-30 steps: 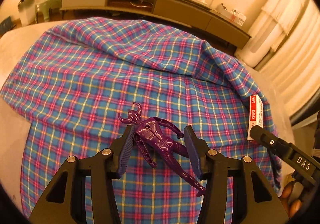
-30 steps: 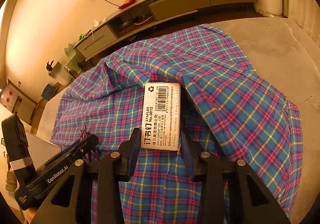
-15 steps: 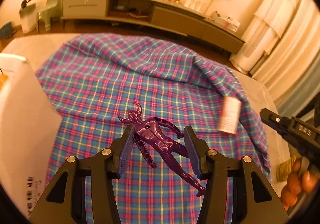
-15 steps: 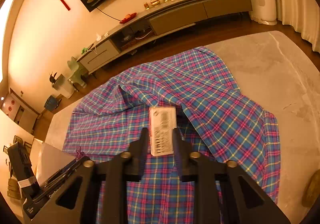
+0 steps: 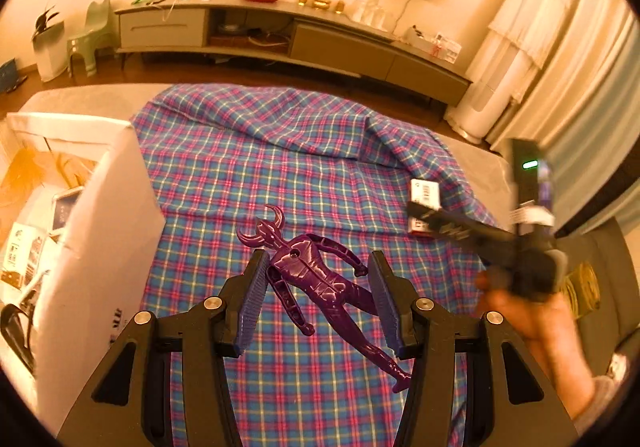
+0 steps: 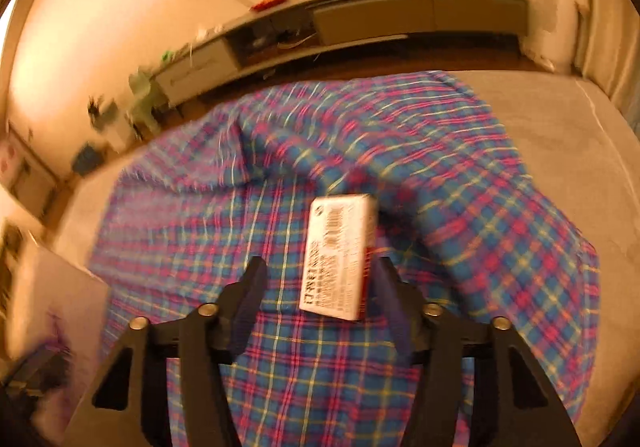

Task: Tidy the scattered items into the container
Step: 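Lift the purple figure and staples box and carry both over the foam box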

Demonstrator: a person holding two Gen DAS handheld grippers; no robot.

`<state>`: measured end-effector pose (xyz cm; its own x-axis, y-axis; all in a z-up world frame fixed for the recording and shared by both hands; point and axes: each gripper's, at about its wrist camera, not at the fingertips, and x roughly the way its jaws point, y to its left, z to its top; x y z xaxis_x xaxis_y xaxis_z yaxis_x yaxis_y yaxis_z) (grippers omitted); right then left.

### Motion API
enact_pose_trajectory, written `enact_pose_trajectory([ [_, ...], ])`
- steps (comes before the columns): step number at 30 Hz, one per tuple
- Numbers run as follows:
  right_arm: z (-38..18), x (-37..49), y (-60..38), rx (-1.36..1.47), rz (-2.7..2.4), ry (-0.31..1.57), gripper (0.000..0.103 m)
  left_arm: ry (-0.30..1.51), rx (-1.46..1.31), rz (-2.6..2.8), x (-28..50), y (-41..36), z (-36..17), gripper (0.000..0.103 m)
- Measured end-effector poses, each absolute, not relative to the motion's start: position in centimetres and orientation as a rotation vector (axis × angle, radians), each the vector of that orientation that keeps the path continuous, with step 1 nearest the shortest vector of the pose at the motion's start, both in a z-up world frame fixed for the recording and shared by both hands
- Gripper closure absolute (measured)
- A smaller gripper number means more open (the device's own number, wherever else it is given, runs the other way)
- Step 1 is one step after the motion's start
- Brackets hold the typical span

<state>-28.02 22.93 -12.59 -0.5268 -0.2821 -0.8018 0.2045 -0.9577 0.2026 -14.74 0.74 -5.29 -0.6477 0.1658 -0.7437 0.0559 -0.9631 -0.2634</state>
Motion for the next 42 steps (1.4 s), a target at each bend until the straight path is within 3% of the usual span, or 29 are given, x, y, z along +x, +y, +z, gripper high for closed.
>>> enact_pose_trajectory([
  [1, -12.8, -27.8, 22.3, 1.342, -2.544, -0.057, 0.046, -0.401, -1.278, 2.767, -14.5, 0.6, -4.9, 0.050],
  [3, -12.9, -27.6, 21.8, 1.347, -2.579, 0.016, 0.078, -0.385, -1.258, 2.773, -14.0, 0.2, -4.4, 0.050],
  [10, -9.6, -27.1, 24.9, 1.301, -2.663, -0.110, 0.089, -0.371, -1.237, 2.789, -12.2, -2.5, -3.1, 0.050],
  [14, -9.0, -26.9, 24.0, 1.308, -2.596, -0.135, 0.087, -0.396, -1.216, 2.812, -10.8, -4.6, -2.2, 0.050],
  [16, -9.7, -26.9, 22.6, 1.322, -2.580, -0.081, 0.072, -0.405, -1.205, 2.821, -10.0, -5.4, -1.7, 0.050],
  [17, -10.1, -26.9, 21.9, 1.326, -2.595, -0.033, 0.058, -0.406, -1.201, 2.825, -9.6, -5.7, -1.6, 0.050],
  [18, -10.6, -27.0, 21.1, 1.331, -2.606, 0.024, 0.051, -0.407, -1.199, 2.827, -9.3, -5.9, -1.4, 0.050],
  [21, -12.4, -27.4, 19.5, 1.369, -2.613, 0.144, 0.052, -0.387, -1.192, 2.836, -8.3, -6.8, -1.0, 0.050],
  [23, -13.4, -27.7, 19.2, 1.415, -2.582, 0.127, 0.063, -0.384, -1.189, 2.847, -7.8, -7.7, -0.8, 0.050],
  [34, -7.2, -25.2, 19.2, 1.262, -2.549, -0.154, 0.063, -0.444, -1.123, 2.925, -5.0, -13.7, 1.4, 0.050],
  [42, -2.6, -18.8, 11.5, 1.125, -2.365, -0.087, 0.063, -0.507, -1.092, 2.972, -2.6, -17.1, 2.4, 0.050],
])
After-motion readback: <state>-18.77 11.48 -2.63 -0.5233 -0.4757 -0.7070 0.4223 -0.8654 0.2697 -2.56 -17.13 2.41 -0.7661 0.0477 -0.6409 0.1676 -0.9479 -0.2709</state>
